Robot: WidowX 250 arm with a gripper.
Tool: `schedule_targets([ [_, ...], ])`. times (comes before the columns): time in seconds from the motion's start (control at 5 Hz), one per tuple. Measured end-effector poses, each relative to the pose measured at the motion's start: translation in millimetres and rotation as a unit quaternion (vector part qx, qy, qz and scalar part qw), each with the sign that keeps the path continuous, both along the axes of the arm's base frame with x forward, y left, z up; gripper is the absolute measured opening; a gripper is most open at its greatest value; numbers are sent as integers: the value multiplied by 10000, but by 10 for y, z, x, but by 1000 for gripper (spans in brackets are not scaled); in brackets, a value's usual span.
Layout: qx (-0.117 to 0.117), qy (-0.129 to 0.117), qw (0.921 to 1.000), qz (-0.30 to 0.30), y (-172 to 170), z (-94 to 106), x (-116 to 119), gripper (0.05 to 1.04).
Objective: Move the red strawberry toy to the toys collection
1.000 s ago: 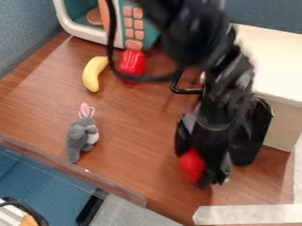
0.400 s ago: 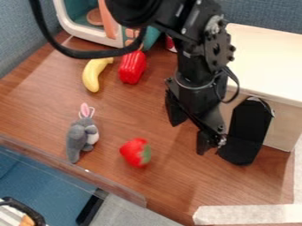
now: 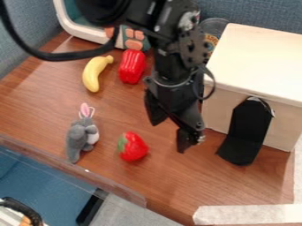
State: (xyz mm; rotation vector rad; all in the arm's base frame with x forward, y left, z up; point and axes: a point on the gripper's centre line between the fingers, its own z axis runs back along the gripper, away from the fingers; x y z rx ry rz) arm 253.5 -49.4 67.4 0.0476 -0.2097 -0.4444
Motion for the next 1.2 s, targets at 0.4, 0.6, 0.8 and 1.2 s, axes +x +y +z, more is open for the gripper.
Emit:
schedule_targets([
  [0.4,367,350,9955,802,428,-280,3,1000],
  [0.6,511,651,9927,877,475,-463,34,1000],
  [0.8,640,859,9904,878,501,-577,-24,1000],
  [1.2,631,1114,9892,708,525,-601,-192,950],
])
